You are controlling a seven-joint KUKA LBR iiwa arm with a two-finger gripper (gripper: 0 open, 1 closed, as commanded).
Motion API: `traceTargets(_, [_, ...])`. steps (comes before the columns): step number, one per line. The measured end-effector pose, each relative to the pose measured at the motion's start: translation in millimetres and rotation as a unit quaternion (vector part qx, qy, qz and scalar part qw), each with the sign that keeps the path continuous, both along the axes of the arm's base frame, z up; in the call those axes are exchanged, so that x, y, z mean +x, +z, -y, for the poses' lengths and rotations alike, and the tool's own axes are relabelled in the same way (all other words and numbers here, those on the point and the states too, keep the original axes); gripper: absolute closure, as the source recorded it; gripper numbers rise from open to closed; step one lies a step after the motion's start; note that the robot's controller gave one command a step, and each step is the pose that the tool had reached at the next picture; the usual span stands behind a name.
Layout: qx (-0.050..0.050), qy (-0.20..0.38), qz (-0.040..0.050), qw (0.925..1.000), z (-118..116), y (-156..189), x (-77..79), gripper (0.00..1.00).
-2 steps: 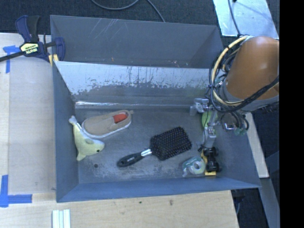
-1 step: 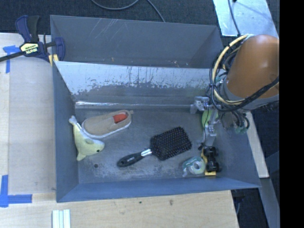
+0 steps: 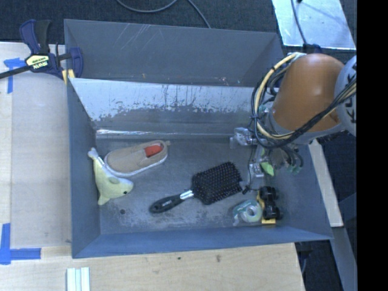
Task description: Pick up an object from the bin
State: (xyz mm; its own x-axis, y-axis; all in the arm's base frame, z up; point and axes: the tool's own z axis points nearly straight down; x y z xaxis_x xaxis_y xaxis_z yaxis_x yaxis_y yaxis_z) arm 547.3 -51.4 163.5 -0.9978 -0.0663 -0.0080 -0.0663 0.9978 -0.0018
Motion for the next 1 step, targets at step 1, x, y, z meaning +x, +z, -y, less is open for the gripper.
traceTargets(1, [0.0, -0.008, 0.0005, 1.0, -19.7, -59.2, 6.4, 0.0])
